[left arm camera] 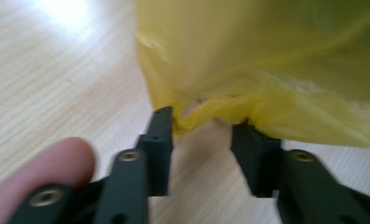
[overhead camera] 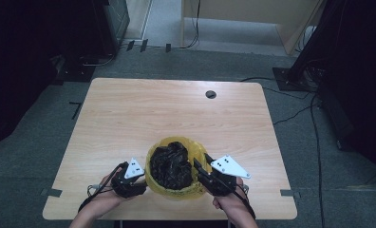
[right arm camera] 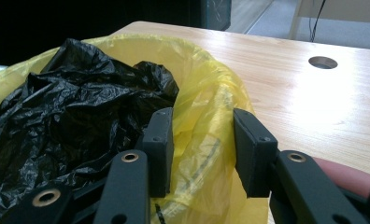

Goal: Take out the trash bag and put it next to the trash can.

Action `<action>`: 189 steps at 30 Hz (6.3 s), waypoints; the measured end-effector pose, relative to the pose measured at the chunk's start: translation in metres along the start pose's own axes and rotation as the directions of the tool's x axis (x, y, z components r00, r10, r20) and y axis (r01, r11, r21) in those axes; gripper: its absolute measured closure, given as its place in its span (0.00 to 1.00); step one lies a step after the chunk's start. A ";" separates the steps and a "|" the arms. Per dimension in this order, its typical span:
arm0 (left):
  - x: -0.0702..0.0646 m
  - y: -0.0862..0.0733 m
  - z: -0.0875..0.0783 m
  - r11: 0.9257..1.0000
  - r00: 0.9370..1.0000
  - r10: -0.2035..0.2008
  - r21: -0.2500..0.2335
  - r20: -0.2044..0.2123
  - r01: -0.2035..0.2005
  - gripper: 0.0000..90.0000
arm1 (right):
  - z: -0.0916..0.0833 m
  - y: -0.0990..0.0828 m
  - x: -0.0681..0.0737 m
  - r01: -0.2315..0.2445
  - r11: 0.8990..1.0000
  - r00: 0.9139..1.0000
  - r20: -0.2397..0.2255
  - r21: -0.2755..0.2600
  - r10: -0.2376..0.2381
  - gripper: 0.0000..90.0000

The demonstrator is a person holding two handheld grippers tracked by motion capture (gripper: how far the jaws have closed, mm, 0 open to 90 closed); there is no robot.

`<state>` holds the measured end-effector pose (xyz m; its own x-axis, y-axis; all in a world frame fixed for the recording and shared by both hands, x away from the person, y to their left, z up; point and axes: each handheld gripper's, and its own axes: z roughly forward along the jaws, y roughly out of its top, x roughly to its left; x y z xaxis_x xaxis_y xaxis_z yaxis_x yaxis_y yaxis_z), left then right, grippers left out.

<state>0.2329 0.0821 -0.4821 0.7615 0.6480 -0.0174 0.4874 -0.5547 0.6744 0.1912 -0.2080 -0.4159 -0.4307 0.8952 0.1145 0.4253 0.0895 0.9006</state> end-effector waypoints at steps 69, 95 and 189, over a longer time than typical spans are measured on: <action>-0.030 0.066 -0.078 0.822 0.991 -0.096 -0.553 0.097 0.134 0.99 | 0.008 -0.043 -0.053 -0.298 0.944 0.920 -0.222 0.140 0.324 1.00; -0.035 0.067 -0.078 0.807 0.982 -0.102 -0.564 0.160 0.176 0.98 | -0.029 0.024 0.030 -0.056 0.994 0.901 -0.434 -0.093 0.011 0.67; 0.074 -0.101 -0.046 0.912 0.820 -0.409 -0.160 -0.400 0.377 0.11 | -0.071 0.022 -0.069 -0.031 0.916 0.981 0.165 -0.400 0.105 1.00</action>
<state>0.2201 0.2103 -0.5179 0.2541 0.9672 0.0054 0.6632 -0.1784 0.7269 0.1736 -0.2985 -0.3746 -0.2461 0.9594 0.1380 0.0843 -0.1206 0.9891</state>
